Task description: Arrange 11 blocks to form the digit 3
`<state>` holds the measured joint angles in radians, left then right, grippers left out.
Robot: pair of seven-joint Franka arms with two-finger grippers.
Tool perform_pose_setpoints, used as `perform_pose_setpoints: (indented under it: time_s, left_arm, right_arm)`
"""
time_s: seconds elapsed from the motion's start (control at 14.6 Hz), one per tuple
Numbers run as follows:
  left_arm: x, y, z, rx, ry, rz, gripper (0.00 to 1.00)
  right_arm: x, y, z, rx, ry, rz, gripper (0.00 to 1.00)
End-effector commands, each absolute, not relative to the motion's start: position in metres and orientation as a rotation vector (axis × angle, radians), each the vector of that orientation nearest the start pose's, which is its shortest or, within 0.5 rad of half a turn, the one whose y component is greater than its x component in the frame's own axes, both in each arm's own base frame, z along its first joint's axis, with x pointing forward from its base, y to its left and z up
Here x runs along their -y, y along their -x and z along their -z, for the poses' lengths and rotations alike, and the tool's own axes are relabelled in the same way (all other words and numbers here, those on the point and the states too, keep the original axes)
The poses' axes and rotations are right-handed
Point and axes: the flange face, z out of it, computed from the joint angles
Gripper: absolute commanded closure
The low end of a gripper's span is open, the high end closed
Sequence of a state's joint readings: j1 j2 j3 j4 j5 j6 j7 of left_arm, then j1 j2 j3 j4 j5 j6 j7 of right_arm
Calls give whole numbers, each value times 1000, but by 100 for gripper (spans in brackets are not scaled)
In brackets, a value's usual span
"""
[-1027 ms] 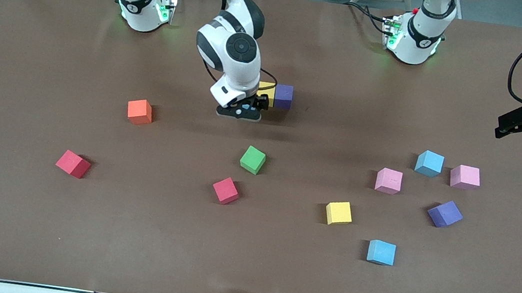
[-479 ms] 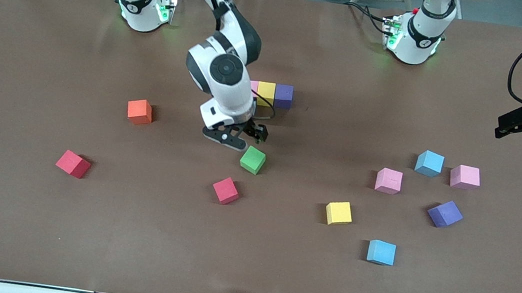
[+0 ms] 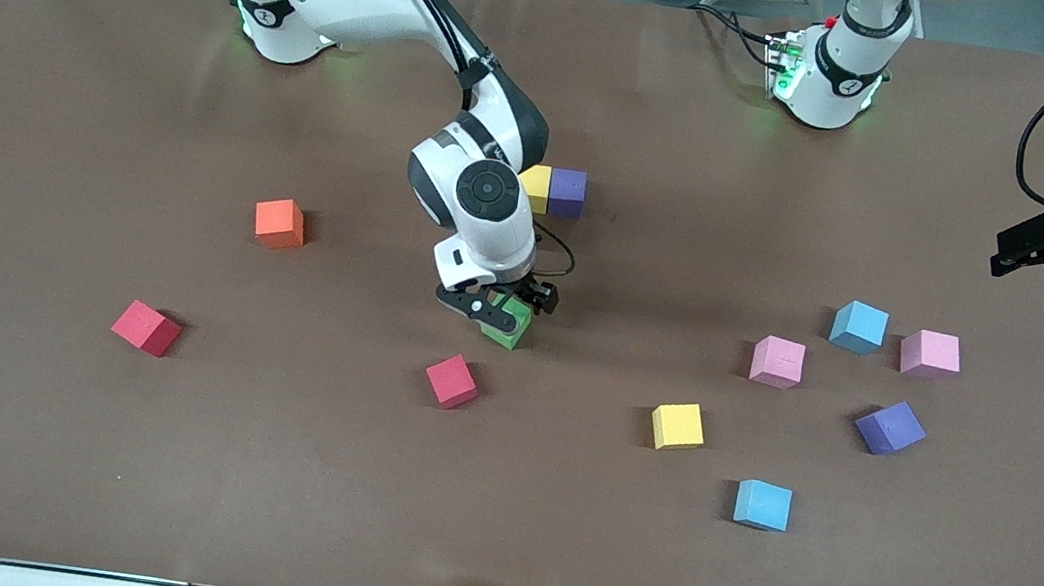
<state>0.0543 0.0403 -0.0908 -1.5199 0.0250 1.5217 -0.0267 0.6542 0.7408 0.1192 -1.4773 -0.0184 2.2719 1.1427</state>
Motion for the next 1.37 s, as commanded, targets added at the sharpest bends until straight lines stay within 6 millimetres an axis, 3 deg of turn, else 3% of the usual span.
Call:
perform_pose_setpoints:
  time_s: [0.0,0.48,0.62,0.68,0.82,0.96,1.1,1.3]
  left_arm:
    - [16,-558,-628,-28,3129,-57,0]
    - [16,-559,-627,-18,3129,-59,0]
    - [15,-559,-627,-13,3128,-57,0]
    - [15,-559,-626,-13,3128,-62,0]
    - [15,-559,-626,-11,3128,-62,0]
    - [14,-560,-624,-9,3128,-69,0]
    - [13,-562,-617,-2,3129,-88,0]
    - [13,-571,-605,0,3134,-105,0]
  right_arm:
    - [-500,-534,-241,-659,3036,-13,7]
    - [-497,-547,-219,-858,3005,3,7]
    - [-494,-550,-219,-882,2996,-2,12]
    - [-494,-551,-219,-904,2987,-3,23]
    - [-493,-552,-221,-920,2980,-3,61]
    - [-492,-553,-224,-918,2979,2,87]
    - [-492,-553,-228,-827,3011,12,100]
    - [-474,-550,-226,-549,3109,-29,100]
